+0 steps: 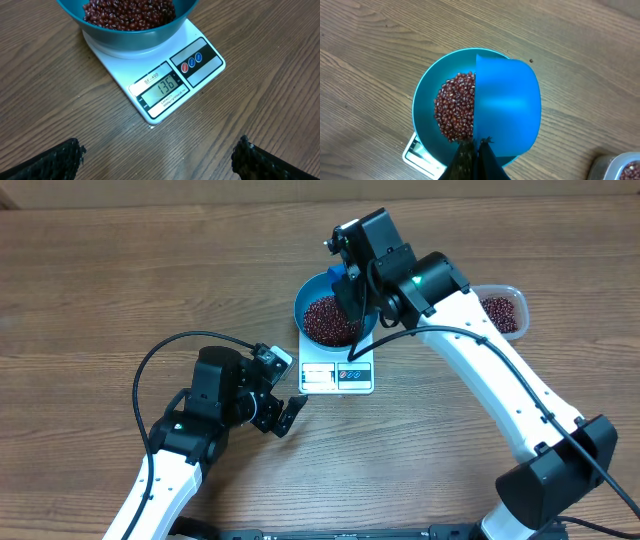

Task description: Scoop item into bowl and weigh 150g on scale

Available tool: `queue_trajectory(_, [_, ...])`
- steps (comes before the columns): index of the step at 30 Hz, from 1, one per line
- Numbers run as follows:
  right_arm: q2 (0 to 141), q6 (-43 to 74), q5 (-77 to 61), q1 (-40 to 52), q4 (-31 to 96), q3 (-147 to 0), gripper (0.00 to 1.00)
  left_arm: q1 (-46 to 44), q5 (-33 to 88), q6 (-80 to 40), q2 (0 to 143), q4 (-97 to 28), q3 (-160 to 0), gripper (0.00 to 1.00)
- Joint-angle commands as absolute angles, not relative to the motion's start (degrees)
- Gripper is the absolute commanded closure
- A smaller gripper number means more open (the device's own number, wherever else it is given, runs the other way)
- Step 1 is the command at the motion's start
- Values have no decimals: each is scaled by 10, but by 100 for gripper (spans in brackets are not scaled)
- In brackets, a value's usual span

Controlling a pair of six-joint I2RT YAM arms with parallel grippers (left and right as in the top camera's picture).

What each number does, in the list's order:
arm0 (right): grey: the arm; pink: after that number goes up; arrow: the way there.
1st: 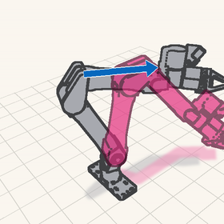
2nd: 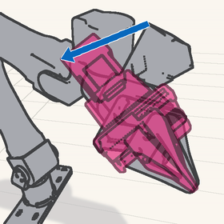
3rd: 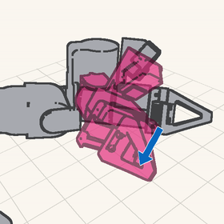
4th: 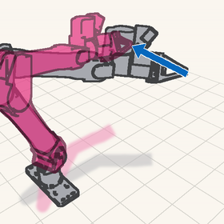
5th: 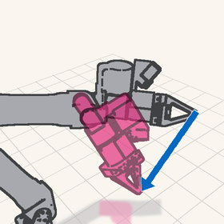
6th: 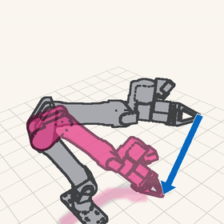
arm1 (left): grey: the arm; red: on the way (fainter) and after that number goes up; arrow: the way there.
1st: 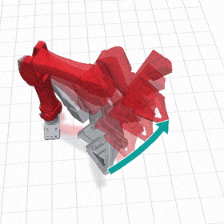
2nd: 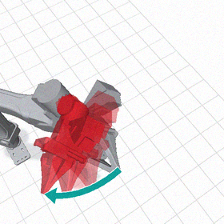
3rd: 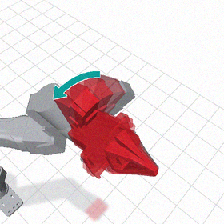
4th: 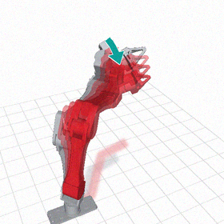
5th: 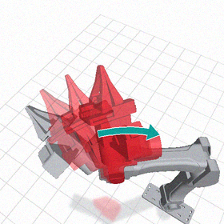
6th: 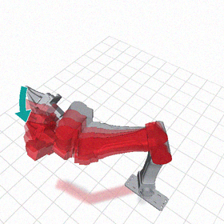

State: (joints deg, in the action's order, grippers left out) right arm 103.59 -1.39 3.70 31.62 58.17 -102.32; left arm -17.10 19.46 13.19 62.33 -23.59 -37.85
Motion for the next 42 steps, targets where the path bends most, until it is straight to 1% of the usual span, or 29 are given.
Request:
queue_trajectory(1, [1017,-34,68,325,573,-1040,96,-167,193,122,626,-235,-375,0])
queue_trajectory(8, [1017,-50,77,326,570,-1040,96,-167,193,122,626,-235,-375,0])
queue_trajectory(42, [1017,-49,72,325,566,-1040,96,-167,193,122,626,-235,-375,1])
